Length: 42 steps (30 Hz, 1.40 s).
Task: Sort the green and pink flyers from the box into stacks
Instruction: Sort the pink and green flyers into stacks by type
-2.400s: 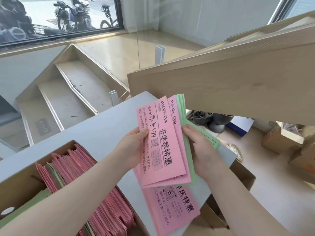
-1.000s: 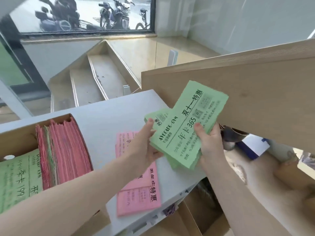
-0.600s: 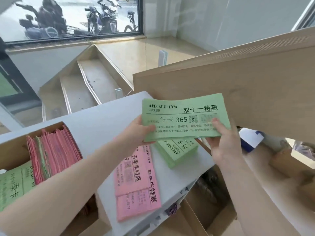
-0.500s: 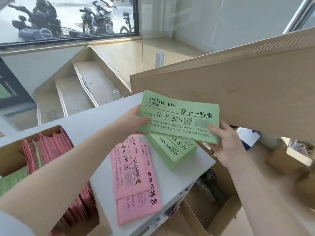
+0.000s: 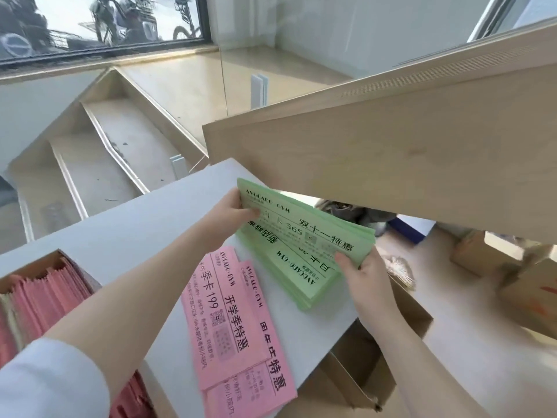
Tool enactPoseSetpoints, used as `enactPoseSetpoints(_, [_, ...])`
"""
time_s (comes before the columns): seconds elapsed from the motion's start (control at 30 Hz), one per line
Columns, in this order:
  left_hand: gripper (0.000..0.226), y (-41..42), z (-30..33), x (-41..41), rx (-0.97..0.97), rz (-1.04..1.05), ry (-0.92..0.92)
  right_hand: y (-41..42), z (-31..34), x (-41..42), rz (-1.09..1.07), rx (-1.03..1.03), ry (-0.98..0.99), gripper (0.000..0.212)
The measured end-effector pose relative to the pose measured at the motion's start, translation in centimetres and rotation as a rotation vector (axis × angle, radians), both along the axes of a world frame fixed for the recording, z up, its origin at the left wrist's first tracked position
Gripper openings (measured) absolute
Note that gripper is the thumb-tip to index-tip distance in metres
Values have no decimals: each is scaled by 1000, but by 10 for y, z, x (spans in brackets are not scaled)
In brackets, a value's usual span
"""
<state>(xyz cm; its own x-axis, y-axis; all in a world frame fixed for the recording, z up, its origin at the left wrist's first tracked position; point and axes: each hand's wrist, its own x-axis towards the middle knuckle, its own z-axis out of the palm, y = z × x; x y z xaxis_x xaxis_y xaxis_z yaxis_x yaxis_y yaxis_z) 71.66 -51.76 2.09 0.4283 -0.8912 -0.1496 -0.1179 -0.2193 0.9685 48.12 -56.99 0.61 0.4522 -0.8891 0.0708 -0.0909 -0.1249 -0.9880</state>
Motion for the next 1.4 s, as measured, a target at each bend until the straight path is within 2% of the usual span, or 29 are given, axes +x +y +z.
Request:
enactPoseSetpoints(0.13, [27,-1,10,3,-133,8,-3,0,1,0,-41,-42,-82,31])
enactPoseSetpoints(0.3, [33,0,1,8,-1,-30,-93,4,-14,6,-30,25,53,27])
enactPoseSetpoints(0.43, [35,4,24,8,-115,-96,0,-25,18,0,-78,-100,37,28])
enactPoseSetpoints(0.5, [38,10,34,16,-142,-187,151,-42,34,-4,-30,-108,63,30])
enactPoseSetpoints(0.6, [70,20,48,25,-2,-421,473,-59,60,-7,95,-119,142,30])
enactPoseSetpoints(0.67, [85,21,56,19,153,-588,459,-63,80,-6,239,-75,153,33])
enactPoseSetpoints(0.73, [76,19,63,0,249,-664,335,-64,99,-2,360,4,158,30])
enactPoseSetpoints(0.8, [53,15,65,-16,223,-607,259,-64,110,3,390,80,149,26])
enactPoseSetpoints(0.87, [49,16,61,-14,185,-502,285,-63,112,7,346,153,108,25])
enactPoseSetpoints(0.97, [64,29,51,10,61,-323,520,-62,92,4,155,279,66,22])
enactPoseSetpoints(1.07, [57,35,37,19,-17,-146,670,-51,59,2,-85,454,1,19])
enactPoseSetpoints(1.1, [49,31,34,14,1,-121,640,-43,49,3,-117,520,-41,19])
enactPoseSetpoints(1.2, [24,11,21,-5,124,1,266,-19,21,8,-149,622,-70,23])
enactPoseSetpoints(1.27, [29,-2,15,-12,124,129,96,-8,10,8,-132,605,-44,26])
enactPoseSetpoints(1.4, [35,-11,8,-3,23,201,-34,-1,9,5,-18,468,148,21])
